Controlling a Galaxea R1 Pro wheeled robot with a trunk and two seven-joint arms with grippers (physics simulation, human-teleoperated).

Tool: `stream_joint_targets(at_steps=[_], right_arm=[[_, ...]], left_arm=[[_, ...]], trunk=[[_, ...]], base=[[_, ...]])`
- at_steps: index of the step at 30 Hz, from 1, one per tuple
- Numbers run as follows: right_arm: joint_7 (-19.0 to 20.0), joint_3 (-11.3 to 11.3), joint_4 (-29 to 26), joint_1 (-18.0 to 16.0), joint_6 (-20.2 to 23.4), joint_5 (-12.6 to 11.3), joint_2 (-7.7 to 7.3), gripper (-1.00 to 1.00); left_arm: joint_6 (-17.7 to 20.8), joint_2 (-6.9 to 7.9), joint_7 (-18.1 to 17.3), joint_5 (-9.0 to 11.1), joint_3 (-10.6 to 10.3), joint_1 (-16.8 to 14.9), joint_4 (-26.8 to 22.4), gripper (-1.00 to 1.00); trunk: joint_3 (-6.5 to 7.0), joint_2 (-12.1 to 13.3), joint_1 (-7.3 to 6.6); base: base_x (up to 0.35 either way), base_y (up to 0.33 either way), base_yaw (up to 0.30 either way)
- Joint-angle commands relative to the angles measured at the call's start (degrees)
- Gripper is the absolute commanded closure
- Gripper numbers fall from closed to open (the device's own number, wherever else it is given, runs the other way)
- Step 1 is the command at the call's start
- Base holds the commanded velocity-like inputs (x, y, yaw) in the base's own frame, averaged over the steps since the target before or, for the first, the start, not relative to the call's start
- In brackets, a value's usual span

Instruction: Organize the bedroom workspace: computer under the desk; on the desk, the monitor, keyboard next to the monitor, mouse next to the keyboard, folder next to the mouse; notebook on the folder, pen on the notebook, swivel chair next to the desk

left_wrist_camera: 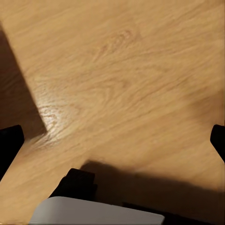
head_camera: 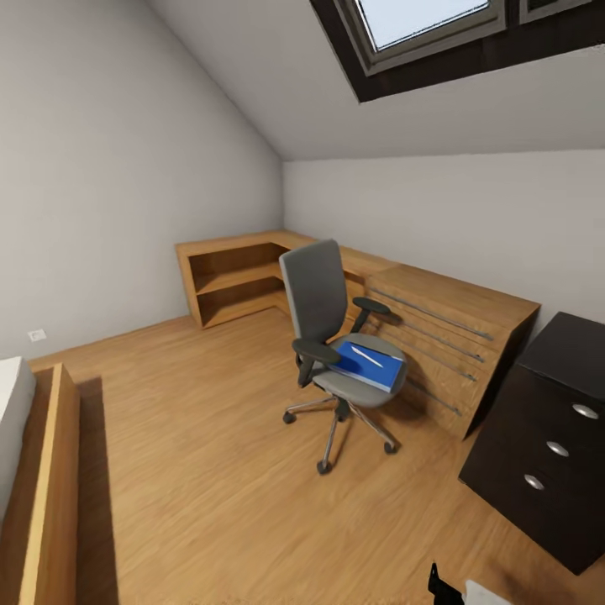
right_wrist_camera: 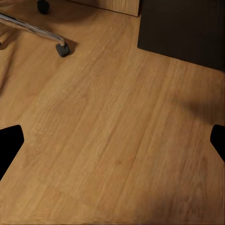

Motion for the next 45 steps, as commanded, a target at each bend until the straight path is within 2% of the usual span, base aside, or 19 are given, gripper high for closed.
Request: stream_joint_targets(at_steps=[1,14,22,28,45], right_arm=[[0.0,0.4,0.1,-0.1,-0.2,-0.6,0.08,-1.00],[-0.3,0.4,0.1,0.0,-0.2,-0.5,0.57,-1.00],[-0.3,0.4,0.1,0.0,-0.2,-0.5,0.66,-1.00],[-0.3,0.4,0.1,0.0,-0.2,-0.5,1.20,-1.00],[-0.1,0.4,0.1,-0.1,-0.2,-0.4,1.35,-1.00]], left_arm=[[-0.2,0.04,0.4,0.6,-0.5,0.0,0.0,-1.00],[-0.3,-0.03,0.4,0.6,-0.7,0.0,0.0,-1.00],[-0.2,-0.03,0.4,0.6,-0.7,0.0,0.0,-1.00],[-0.2,-0.01,0.4,0.6,-0.6,0.0,0.0,-1.00],[-0.2,0.13,0.3,0.6,-0.5,0.0,0.0,-1.00]], trunk=[[0.13,0.4,-0.26],[2.45,5.6,-3.12],[3.89,8.8,-4.87],[4.97,11.2,-6.19],[8.02,18.0,-9.93]], base=[[-0.219,0.048,-0.057],[-0.053,0.007,-0.008],[-0.269,0.000,-0.025],[-0.327,0.000,-0.199],[-0.184,0.000,-0.261]])
